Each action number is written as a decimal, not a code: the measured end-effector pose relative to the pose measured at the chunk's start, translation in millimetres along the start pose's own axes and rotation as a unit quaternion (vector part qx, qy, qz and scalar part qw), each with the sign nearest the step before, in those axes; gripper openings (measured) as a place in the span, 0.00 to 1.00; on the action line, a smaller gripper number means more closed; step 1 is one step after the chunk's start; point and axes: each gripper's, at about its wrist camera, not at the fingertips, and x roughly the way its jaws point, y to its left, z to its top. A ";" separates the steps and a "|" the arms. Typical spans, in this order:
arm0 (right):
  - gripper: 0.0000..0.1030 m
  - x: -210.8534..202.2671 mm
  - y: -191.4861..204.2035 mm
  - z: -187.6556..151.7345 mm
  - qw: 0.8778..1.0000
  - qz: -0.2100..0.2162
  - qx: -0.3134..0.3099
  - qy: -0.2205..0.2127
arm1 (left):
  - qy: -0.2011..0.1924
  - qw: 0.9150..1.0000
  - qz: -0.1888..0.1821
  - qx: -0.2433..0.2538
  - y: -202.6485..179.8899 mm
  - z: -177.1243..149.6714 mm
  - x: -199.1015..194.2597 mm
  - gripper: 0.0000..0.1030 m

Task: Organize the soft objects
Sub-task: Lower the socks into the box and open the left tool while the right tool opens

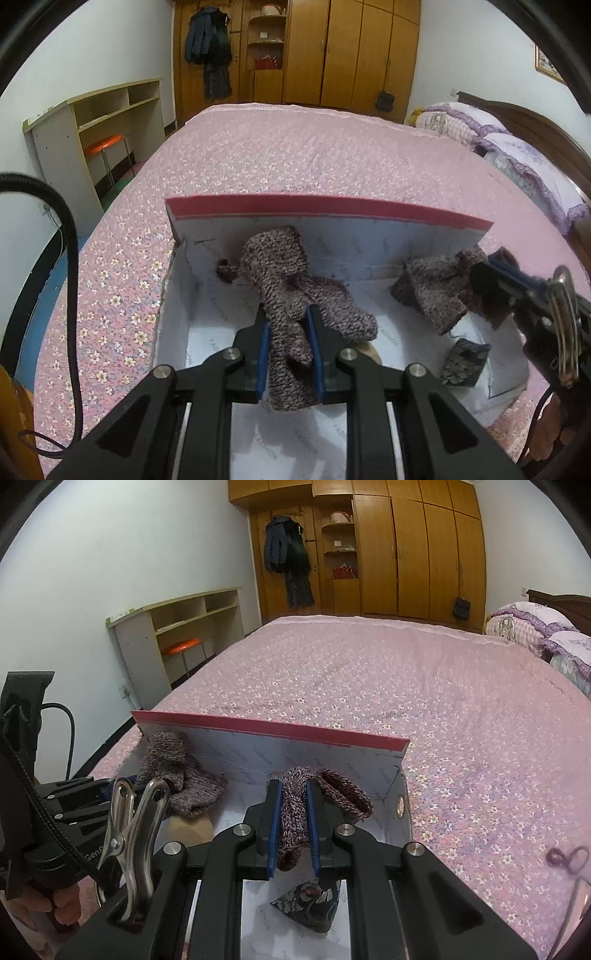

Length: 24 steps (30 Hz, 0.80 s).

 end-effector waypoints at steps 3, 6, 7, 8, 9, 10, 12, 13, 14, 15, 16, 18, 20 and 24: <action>0.14 6.2 -2.3 -1.8 1.000 -0.002 0.001 0.003 | 0.000 1.000 0.003 0.001 -0.6 0.2 4.0 0.19; 0.14 11.9 -3.7 -4.0 1.000 -0.003 0.004 0.008 | -0.001 1.000 0.004 0.002 -4.0 2.1 6.0 0.19; 0.14 13.5 -4.6 -4.6 1.000 -0.003 0.005 0.010 | -0.002 1.000 0.004 0.003 -4.7 2.3 6.6 0.19; 0.14 14.4 -4.7 -5.2 1.000 -0.004 0.006 0.011 | -0.002 1.000 0.005 0.003 -5.1 2.2 7.0 0.19; 0.14 15.3 -4.6 -5.5 1.000 -0.004 0.006 0.012 | -0.003 1.000 0.005 0.003 -5.4 2.0 7.3 0.19; 0.14 16.3 -4.5 -6.0 1.000 -0.004 0.006 0.013 | -0.004 1.000 0.005 0.003 -7.3 2.5 7.7 0.19; 0.14 17.8 -4.2 -6.5 1.000 -0.005 0.007 0.016 | -0.005 1.000 0.006 0.003 -7.8 2.2 7.9 0.19; 0.14 18.6 -3.7 -5.9 1.000 -0.005 0.007 0.017 | -0.005 1.000 0.006 0.003 -9.0 2.7 8.2 0.19; 0.14 19.3 -3.9 -5.5 1.000 -0.007 0.008 0.019 | -0.005 1.000 0.006 0.002 -9.2 1.9 8.1 0.19; 0.14 19.2 -3.8 -6.1 1.000 -0.006 0.008 0.019 | -0.005 1.000 0.006 0.001 -8.7 0.2 7.7 0.19; 0.14 19.3 -3.6 -6.5 1.000 -0.006 0.009 0.020 | -0.005 1.000 0.006 0.001 -8.7 0.2 7.8 0.22; 0.14 19.6 -5.6 -6.7 1.000 -0.006 0.012 0.019 | -0.006 1.000 0.009 -0.001 -7.6 0.0 7.3 0.31; 0.17 20.2 -7.2 -7.4 1.000 -0.007 0.016 0.020 | -0.010 1.000 0.015 -0.002 -6.8 0.1 5.7 0.43; 0.26 20.6 -9.9 -8.9 1.000 -0.008 0.019 0.021 | -0.015 1.000 0.024 0.000 -6.7 0.1 2.6 0.55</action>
